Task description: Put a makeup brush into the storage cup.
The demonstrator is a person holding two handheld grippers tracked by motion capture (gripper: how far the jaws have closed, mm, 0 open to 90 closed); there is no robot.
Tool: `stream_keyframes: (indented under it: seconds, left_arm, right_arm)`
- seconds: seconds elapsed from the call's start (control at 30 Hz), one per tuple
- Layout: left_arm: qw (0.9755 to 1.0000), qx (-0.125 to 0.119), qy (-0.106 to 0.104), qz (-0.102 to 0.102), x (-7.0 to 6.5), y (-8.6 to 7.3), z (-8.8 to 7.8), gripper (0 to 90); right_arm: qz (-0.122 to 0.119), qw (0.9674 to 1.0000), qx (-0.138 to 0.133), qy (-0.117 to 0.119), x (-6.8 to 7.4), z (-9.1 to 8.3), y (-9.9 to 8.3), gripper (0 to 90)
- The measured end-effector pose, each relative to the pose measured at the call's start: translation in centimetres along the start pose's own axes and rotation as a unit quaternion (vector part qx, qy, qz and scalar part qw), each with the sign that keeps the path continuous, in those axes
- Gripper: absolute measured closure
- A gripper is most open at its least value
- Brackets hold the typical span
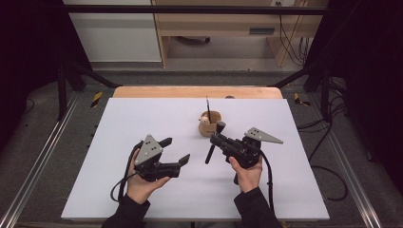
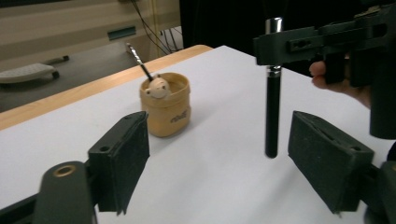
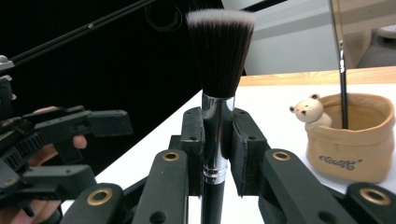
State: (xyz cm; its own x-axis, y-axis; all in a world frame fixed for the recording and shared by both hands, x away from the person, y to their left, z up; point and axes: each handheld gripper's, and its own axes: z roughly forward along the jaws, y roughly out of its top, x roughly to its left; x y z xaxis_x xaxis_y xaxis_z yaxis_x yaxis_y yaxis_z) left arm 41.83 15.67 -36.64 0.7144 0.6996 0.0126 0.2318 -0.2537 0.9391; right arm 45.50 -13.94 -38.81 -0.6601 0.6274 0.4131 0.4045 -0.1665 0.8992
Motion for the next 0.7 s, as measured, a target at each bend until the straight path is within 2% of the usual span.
stream_keyframes:
  seconds: [0.1,0.23,0.3,0.4,0.5,0.53,0.7]
  left_arm:
    - [0.9999,-0.004,0.008,-0.010,1.1,-0.4,-1.0,14.1]
    - [0.9998,0.001,0.017,-0.013,1.9,-0.9,-1.7,12.4]
    - [0.9997,0.007,0.024,-0.006,2.5,-1.3,-2.4,12.1]
    - [0.9992,0.005,0.037,-0.018,3.4,-1.9,-3.2,11.6]
    - [0.9986,0.004,0.047,-0.025,4.1,-2.5,-3.7,11.5]
    - [0.9982,0.010,0.054,-0.023,4.4,-2.9,-4.0,11.5]
    - [0.9974,0.014,0.065,-0.026,5.4,-3.8,-4.8,11.5]
  right_arm:
    - [-0.010,0.9999,0.004,-0.006,0.0,-0.1,0.1,77.5]
    - [-0.020,0.9997,0.005,-0.010,-0.1,-0.3,0.2,77.5]
    - [-0.021,0.9997,0.006,-0.010,-0.1,-0.4,0.2,77.6]
    - [-0.032,0.9994,0.006,-0.013,-0.2,-0.5,0.3,77.6]
    - [-0.031,0.9994,0.007,-0.014,-0.1,-0.5,0.3,77.6]
    - [-0.031,0.9994,0.007,-0.015,-0.1,-0.5,0.3,77.6]
    - [-0.037,0.9991,0.007,-0.020,-0.1,-0.4,0.3,77.6]
